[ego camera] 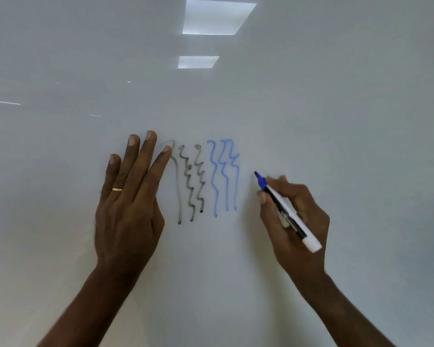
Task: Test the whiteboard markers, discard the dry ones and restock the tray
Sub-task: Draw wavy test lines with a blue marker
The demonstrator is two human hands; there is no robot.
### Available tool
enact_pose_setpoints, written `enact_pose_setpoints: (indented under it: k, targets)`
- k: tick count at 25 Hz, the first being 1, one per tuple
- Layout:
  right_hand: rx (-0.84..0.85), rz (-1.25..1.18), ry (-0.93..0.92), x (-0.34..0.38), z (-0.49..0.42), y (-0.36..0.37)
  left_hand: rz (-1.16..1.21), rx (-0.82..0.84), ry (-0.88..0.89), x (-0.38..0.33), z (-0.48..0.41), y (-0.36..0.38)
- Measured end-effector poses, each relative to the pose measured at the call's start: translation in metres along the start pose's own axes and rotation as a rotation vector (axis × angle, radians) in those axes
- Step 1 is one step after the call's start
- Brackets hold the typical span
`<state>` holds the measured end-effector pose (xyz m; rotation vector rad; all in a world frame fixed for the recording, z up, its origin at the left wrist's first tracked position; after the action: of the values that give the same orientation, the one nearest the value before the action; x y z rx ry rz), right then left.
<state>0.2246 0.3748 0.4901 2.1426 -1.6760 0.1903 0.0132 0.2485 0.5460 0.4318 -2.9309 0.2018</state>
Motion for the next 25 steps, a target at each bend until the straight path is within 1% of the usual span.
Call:
enact_pose_setpoints:
  k: [3, 5, 7, 10, 12, 14, 17, 19, 21, 23, 25]
  targets:
    - [0.087, -0.016, -0.087, 0.026, -0.047, 0.022, 0.042, -0.031, -0.014, 0.004, 0.003, -0.001]
    - [0.100, -0.031, -0.082, 0.025, -0.057, 0.024, 0.077, -0.069, -0.029, 0.006, 0.005, -0.004]
    - [0.059, -0.047, -0.063, 0.018, -0.048, 0.018, 0.112, -0.113, -0.042, 0.009, 0.008, -0.007]
    - [0.034, 0.050, -0.072, 0.001, -0.010, 0.007, 0.157, -0.191, -0.077, 0.010, 0.013, -0.014]
    - [0.029, 0.063, -0.045, -0.009, 0.011, -0.001, 0.199, -0.257, -0.128, 0.013, 0.014, -0.022]
    - [0.004, 0.004, 0.038, -0.018, 0.029, -0.009, 0.222, -0.304, -0.165, 0.018, 0.014, -0.028]
    - [-0.044, -0.018, 0.278, -0.037, 0.063, -0.020, 0.229, -0.356, -0.202, 0.027, 0.015, -0.031]
    - [-0.029, -0.046, 0.397, -0.040, 0.075, -0.021, 0.242, -0.355, -0.232, 0.030, 0.016, -0.031]
    - [-0.002, -0.060, 0.458, -0.036, 0.074, -0.022, 0.262, -0.332, -0.259, 0.032, 0.016, -0.030]
    - [0.049, -0.082, 0.475, -0.019, 0.066, -0.016, 0.321, -0.294, -0.295, 0.036, 0.015, -0.032]
    - [0.107, -0.169, 0.481, 0.006, 0.061, -0.003, 0.466, -0.246, -0.414, 0.042, 0.021, -0.033]
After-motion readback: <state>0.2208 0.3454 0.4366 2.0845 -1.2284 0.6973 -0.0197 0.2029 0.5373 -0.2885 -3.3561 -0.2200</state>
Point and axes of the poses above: each hand's wrist, its own z-axis away from the middle knuckle, its own y-axis out of the palm, x = y × z, the point moved 10 cm from there along -z, towards the middle knuckle, and after that the axes turned 11 degrees about -z, right-handed, at the moved point
